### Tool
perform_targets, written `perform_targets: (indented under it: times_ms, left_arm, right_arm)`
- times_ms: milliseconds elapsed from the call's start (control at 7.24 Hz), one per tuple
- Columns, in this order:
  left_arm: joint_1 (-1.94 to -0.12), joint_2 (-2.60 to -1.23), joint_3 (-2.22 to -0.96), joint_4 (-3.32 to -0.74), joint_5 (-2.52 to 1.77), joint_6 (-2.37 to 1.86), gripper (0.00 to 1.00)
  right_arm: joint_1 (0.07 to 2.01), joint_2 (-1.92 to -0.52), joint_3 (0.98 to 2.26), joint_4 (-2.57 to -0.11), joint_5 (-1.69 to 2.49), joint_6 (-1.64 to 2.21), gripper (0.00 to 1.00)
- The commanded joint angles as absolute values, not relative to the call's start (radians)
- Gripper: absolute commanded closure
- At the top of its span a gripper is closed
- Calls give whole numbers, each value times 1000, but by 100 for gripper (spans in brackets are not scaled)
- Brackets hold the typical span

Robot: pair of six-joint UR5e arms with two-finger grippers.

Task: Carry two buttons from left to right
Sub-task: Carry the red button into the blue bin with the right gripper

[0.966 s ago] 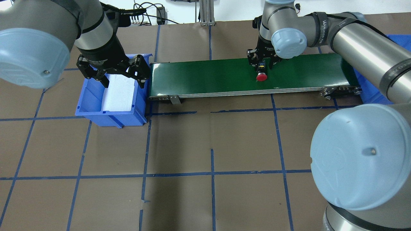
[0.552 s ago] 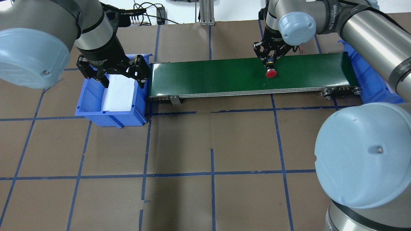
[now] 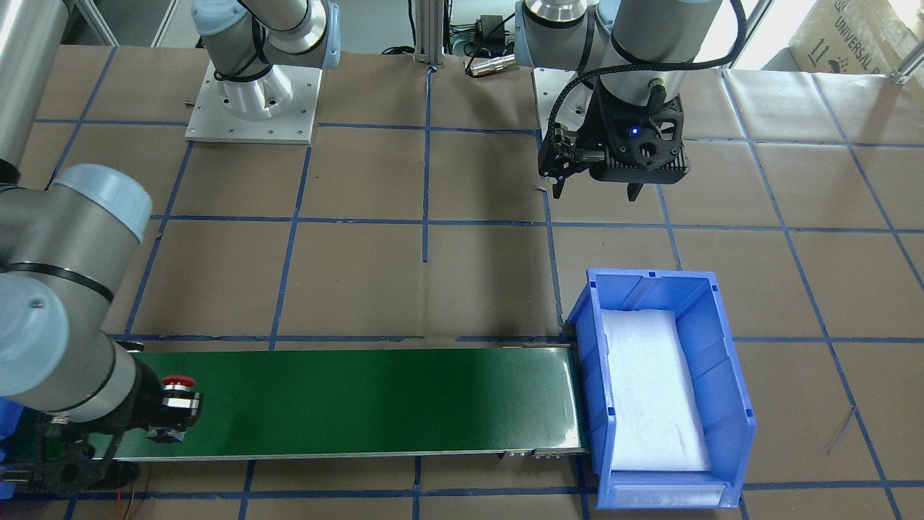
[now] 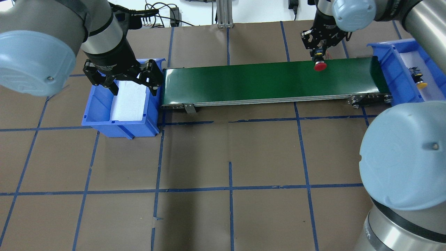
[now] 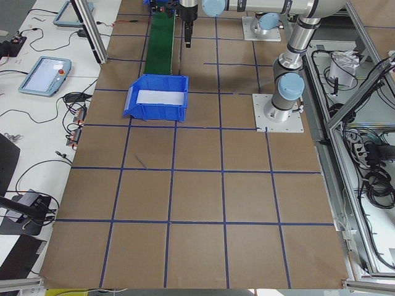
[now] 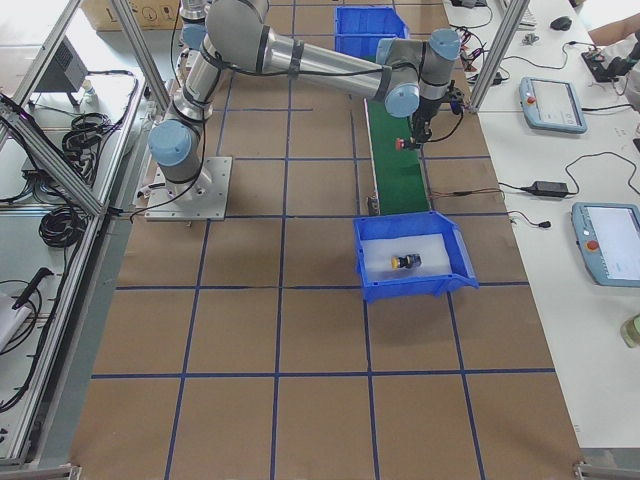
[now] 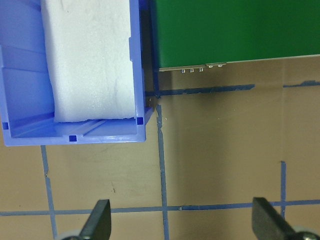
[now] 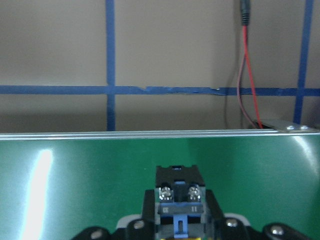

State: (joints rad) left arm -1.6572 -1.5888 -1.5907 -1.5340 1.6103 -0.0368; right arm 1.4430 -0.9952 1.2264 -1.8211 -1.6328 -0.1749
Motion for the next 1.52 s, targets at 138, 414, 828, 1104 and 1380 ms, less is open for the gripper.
perform_targets:
  times_ms: [138, 414, 828, 1104, 1380]
  left_arm:
    - [-1657, -1588, -1591, -1534, 1611, -37, 0]
    - [-1658, -1588, -1591, -1534, 1611, -37, 0]
    - [-1657, -1588, -1592, -1534, 1611, -37, 0]
    - [-1658, -1586, -1594, -1535, 1612, -37, 0]
    - [-1658, -1586, -1592, -1535, 1612, -37, 0]
  right_arm:
    - [1216, -1029, 1217, -1798, -1631, -465, 91]
    - [1122, -1010, 1174, -1825, -1631, -601, 91]
    - [1120, -895, 1015, -1829, -1634, -621, 91]
    - [1091, -810, 970, -1845, -1629, -676, 90]
    - [1085, -784, 979, -1841, -1634, -673, 90]
